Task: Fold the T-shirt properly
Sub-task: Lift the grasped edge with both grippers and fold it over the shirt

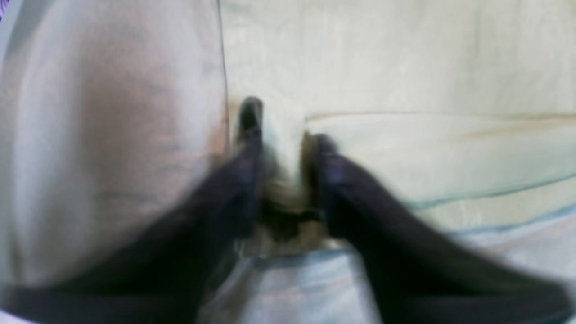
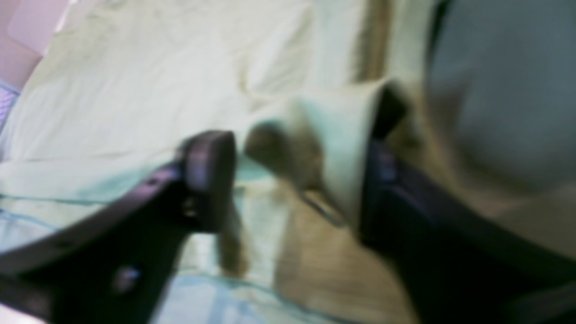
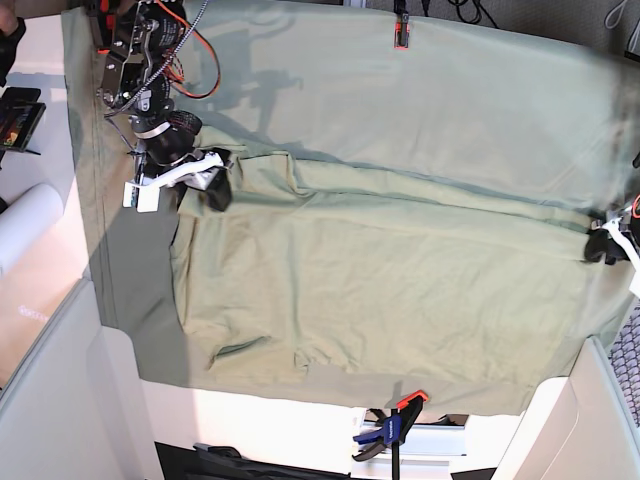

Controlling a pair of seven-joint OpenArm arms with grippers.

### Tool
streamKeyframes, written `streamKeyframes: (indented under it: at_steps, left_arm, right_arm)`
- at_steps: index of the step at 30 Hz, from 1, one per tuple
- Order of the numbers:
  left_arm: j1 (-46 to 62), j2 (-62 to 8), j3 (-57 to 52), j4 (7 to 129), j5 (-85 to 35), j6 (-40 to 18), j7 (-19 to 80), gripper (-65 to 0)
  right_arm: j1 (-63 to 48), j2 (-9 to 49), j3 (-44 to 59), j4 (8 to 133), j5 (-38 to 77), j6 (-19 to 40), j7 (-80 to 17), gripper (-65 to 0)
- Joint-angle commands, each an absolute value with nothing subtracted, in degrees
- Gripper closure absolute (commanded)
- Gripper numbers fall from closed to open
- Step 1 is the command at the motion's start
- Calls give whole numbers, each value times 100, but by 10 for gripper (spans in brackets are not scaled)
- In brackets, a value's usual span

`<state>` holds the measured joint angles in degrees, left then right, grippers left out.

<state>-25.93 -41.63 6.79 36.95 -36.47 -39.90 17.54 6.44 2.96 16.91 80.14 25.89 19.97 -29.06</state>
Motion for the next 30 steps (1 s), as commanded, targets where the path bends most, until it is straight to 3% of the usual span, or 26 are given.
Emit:
streamKeyframes:
  at_steps: [1,11,18,30]
  left_arm:
    - [-2749,-4333,639,3750,-3789,-4000,1712,-389]
    - [-2611,-4727,-526,3798,-5669,-4000,3826,-395]
    - [-2292,-4836,-593,3798,-6051,-4000,3933,-395]
    - [-2078,-4713,-609,3795,-6152,-4000,3948,-395]
  right_arm:
    - [757,281,1715,8136,2683,2078,-2895,-440]
    - [292,178,2919,9542,2709,2069,-3909,-438]
    - [-364,178,3540,9483,3079,2069,-3903,-438]
    - [-410,-353,3000,8805,3301,2080,-3726,-438]
